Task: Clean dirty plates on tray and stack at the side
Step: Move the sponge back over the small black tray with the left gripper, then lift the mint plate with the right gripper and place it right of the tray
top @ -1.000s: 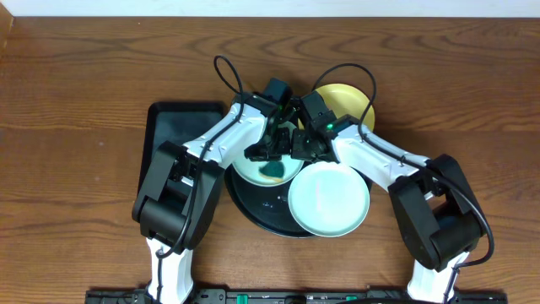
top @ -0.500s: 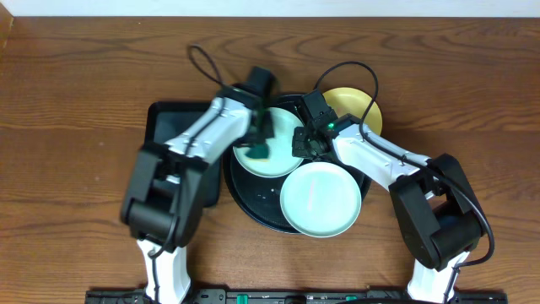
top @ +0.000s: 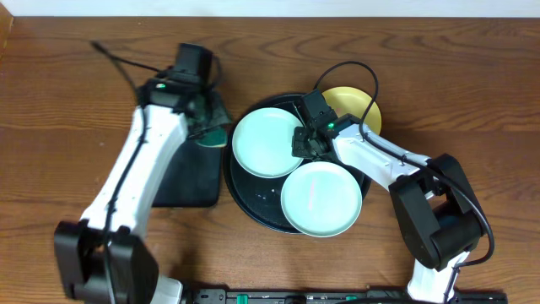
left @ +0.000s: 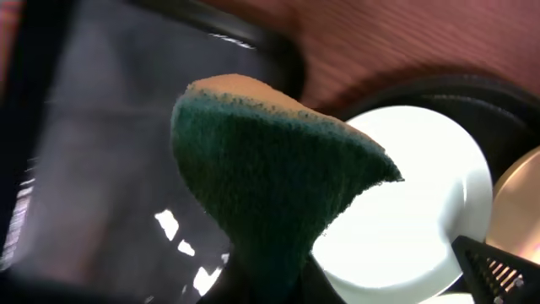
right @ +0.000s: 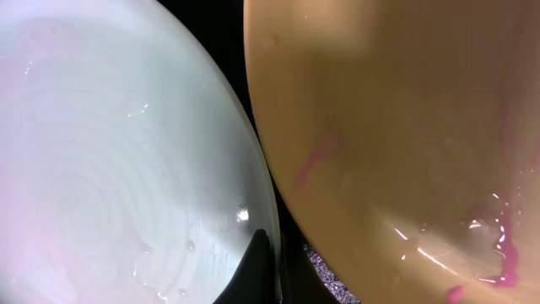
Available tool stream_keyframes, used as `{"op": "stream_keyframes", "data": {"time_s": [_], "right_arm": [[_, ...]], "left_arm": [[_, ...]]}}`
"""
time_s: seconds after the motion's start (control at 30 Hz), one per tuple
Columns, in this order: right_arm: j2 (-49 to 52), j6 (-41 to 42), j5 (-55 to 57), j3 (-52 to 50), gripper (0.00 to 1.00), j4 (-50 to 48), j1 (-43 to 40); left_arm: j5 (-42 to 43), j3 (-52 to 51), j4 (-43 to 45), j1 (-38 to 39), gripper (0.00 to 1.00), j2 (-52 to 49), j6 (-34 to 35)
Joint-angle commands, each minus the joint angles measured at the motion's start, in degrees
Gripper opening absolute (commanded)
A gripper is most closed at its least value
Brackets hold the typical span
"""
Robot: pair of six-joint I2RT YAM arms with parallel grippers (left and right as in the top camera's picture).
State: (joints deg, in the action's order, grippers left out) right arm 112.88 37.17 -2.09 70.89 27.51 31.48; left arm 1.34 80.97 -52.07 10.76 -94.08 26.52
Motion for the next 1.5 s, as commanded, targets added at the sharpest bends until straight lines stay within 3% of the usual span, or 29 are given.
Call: {"op": "stream_keyframes", "data": {"time_s": [0.0, 0.33, 0.67, 0.93, 1.47], "right_arm": [[-0.3, -3.5, -1.6, 0.6, 0.01, 0.9, 0.8], [-11.3, -10.6, 0.7, 0.9, 0.01, 2.3, 1.9], [-19.7, -17.0, 19.5, 1.0, 0.01, 5.5, 8.1], [-20.5, -22.3, 35.9, 1.0, 0.01, 3.9, 14.6], [-20.5, -44.0, 71.5, 1.0, 0.01, -13.6, 28.4]], "left_arm": [[-0.5, 0.0, -3.4, -3.5, 0.08, 2.6, -2.6], [-0.6, -0.1, -8.3, -11.0, 0.07, 2.4, -7.3], [-0.6, -0.1, -8.3, -14.7, 0.07, 2.4, -7.5], [-0.5, -0.1, -8.3, -14.7, 0.08, 2.4, -7.4], [-0.5, -0.3, -8.3, -14.7, 0.07, 2.4, -7.4]]}}
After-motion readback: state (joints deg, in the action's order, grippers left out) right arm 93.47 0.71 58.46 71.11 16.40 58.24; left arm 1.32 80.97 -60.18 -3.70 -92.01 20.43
